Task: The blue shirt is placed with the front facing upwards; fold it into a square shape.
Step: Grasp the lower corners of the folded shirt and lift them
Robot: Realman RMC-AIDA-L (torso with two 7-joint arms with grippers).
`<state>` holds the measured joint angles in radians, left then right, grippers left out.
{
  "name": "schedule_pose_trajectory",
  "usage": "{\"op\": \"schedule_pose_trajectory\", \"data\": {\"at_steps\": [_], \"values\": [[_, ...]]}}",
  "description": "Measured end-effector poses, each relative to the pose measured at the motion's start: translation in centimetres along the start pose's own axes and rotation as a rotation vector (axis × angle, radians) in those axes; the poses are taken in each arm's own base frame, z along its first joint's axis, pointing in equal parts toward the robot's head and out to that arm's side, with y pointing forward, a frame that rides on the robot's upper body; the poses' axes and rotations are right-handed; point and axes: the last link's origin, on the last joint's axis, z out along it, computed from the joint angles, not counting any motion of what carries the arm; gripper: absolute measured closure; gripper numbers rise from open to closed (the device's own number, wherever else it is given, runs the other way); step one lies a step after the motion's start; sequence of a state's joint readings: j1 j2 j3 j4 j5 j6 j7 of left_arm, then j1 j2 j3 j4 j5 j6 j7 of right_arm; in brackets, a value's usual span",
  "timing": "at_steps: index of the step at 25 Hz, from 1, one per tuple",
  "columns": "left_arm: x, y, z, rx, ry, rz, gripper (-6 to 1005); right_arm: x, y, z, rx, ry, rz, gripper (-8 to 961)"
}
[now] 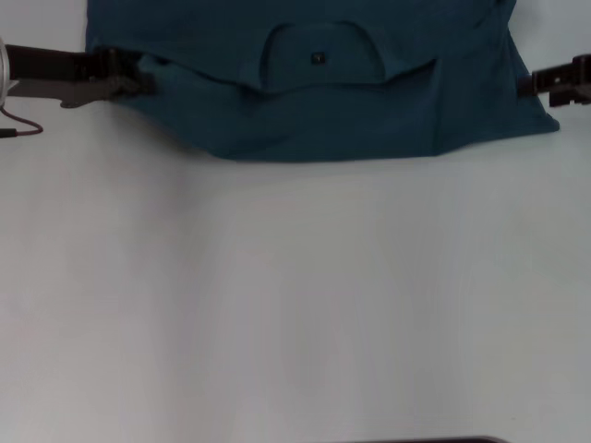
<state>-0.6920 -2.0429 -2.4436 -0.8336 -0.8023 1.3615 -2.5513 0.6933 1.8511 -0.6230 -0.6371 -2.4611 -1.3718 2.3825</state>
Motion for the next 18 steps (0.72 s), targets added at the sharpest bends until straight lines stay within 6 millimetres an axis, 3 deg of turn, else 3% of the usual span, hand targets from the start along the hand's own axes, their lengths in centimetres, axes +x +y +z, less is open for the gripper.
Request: {"op": "schedule_pose_trajectory", "data": {"at_steps": [18], "values": [[-0.2,-0.4,0.0,0.009,0.007,-0.008,987,0.0,-0.8,2.3,0.161,0.001,-0.056,203]]}}
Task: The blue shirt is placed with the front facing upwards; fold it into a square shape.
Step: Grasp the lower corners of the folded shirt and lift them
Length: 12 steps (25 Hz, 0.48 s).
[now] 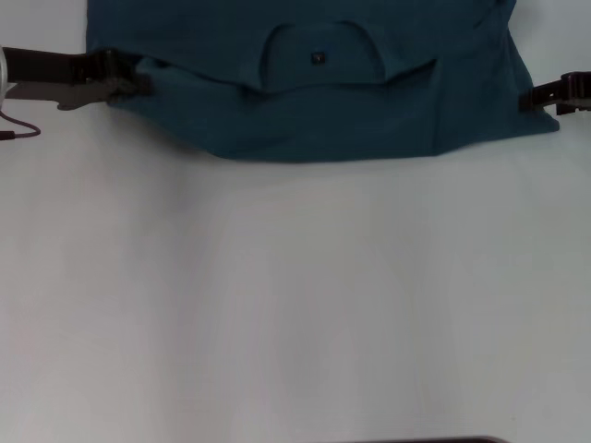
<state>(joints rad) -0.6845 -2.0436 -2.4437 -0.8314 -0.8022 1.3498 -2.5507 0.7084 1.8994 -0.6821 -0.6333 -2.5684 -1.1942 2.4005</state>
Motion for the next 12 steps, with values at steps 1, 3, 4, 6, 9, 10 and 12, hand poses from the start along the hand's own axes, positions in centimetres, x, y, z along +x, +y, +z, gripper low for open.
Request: {"op": "schedule_pose_trajectory", "data": {"at_steps": [1,3,4,6,9,10,12], "values": [[0.0,0.0,0.0,0.000,0.000,0.000,986,0.0,0.1,0.2,0.006,0.003,-0.008,203],[0.0,0.1,0.0,-0.001,0.000,0.001,986,0.1,0.3,0.6,0.014,0.010,-0.019,203],[0.1,0.1,0.1,-0.002,0.000,0.001,986,0.2,0.4,0.8,0.015,0.013,-0.021,203],[0.1,0.2,0.1,-0.004,-0.001,0.003,985,0.4,0.5,1.3,0.017,0.018,-0.020,204],[0.1,0.2,0.2,-0.005,-0.002,0.003,985,0.5,0.6,1.7,0.021,0.020,-0.020,204],[0.1,0.2,0.2,-0.005,-0.002,0.003,984,0.5,0.6,1.8,0.020,0.021,-0.019,205],[0.1,0.3,0.2,-0.005,-0.002,0.003,984,0.6,0.7,1.9,0.016,0.024,-0.016,205]]}}
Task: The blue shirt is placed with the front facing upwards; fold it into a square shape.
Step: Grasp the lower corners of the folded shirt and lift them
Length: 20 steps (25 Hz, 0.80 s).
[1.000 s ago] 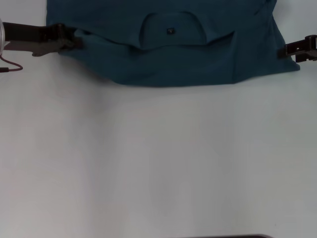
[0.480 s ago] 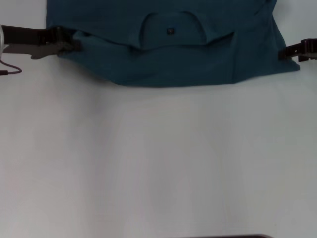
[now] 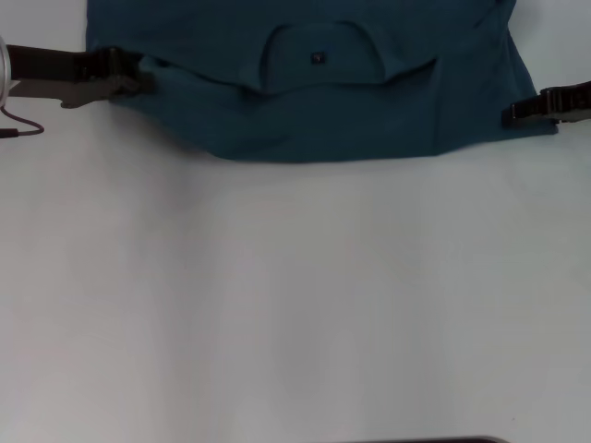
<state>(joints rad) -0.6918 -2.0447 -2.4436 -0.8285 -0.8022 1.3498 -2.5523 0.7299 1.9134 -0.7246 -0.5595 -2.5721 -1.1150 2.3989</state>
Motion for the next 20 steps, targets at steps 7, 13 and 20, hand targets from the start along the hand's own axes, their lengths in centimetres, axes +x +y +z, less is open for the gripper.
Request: {"op": "schedule_pose_trajectory", "data": {"at_steps": [7,13,20], "values": [[-0.1,0.1,0.1,-0.002,-0.002,0.000,982,0.0,0.8,0.4,-0.027,0.014,-0.001,207],[-0.1,0.1,0.2,-0.002,-0.003,0.001,981,0.0,1.2,0.4,-0.047,0.018,0.004,231],[-0.2,0.1,0.2,-0.002,-0.005,0.001,979,0.0,0.6,0.1,-0.032,0.010,0.023,264]]}}
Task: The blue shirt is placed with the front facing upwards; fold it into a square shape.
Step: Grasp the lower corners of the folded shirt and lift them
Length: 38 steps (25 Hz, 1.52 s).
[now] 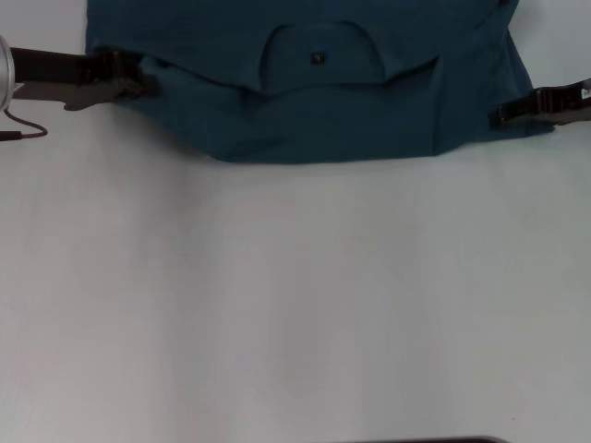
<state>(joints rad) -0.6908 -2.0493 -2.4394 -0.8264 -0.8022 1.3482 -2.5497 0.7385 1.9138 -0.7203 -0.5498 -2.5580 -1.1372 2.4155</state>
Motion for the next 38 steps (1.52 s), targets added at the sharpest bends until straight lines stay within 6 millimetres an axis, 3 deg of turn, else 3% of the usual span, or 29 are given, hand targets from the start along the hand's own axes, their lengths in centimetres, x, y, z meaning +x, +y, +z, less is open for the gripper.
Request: {"op": "schedule_pose_trajectory", "data": {"at_steps": [16,29,35,38], "values": [[0.1,0.2,0.0,-0.003,0.002,0.001,976,-0.1,0.1,-0.3,-0.022,0.001,0.016,340],[0.4,0.3,0.0,-0.003,0.006,0.003,973,-0.7,0.0,-1.2,-0.013,-0.009,0.000,596],[0.6,0.4,0.0,0.004,-0.003,0.011,971,-0.9,-0.2,-1.7,-0.011,-0.005,0.003,823],[0.6,0.3,-0.5,0.010,-0.033,0.010,971,-0.9,-0.2,-2.4,-0.029,0.014,-0.005,849]]}}
